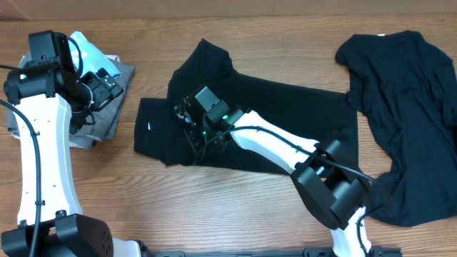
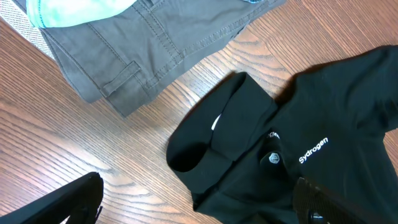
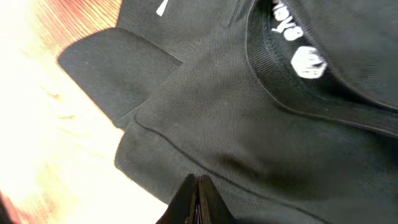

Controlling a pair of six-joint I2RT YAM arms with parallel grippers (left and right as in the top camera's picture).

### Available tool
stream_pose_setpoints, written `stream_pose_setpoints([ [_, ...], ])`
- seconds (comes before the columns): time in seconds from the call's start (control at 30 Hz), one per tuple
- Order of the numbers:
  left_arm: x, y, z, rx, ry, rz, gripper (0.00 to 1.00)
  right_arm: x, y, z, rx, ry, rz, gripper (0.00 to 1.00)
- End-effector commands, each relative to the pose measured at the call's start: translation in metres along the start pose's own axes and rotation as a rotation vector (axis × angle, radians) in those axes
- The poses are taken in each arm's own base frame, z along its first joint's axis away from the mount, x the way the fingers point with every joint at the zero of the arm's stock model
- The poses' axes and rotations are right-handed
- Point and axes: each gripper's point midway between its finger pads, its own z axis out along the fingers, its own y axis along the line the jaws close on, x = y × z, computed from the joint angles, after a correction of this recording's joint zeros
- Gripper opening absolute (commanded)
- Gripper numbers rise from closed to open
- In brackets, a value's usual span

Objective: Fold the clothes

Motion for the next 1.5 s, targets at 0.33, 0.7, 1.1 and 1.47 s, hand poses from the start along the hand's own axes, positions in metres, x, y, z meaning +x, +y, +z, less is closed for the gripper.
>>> stream_pose_setpoints([
  [0.33, -0.005, -0.003, -0.008, 0.018, -0.024, -0.01, 1.0, -0.001, -0.029, 0.026, 0.099, -0.029, 0.01, 0.04],
  [0.7, -0.005, -0.003, -0.008, 0.018, -0.024, -0.01, 1.0, -0.01, -0.042, 0.024, 0.169, -0.072, 0.029, 0.04],
  [1.1, -0.005, -0.003, -0.008, 0.018, -0.024, -0.01, 1.0, -0.013, -0.05, 0.022, 0.215, -0.089, 0.029, 0.04],
  [1.47, -0.005, -0.003, -0.008, 0.018, -0.024, -0.01, 1.0, -0.016, -0.06, 0.019, 0.278, -0.112, 0.03, 0.04],
])
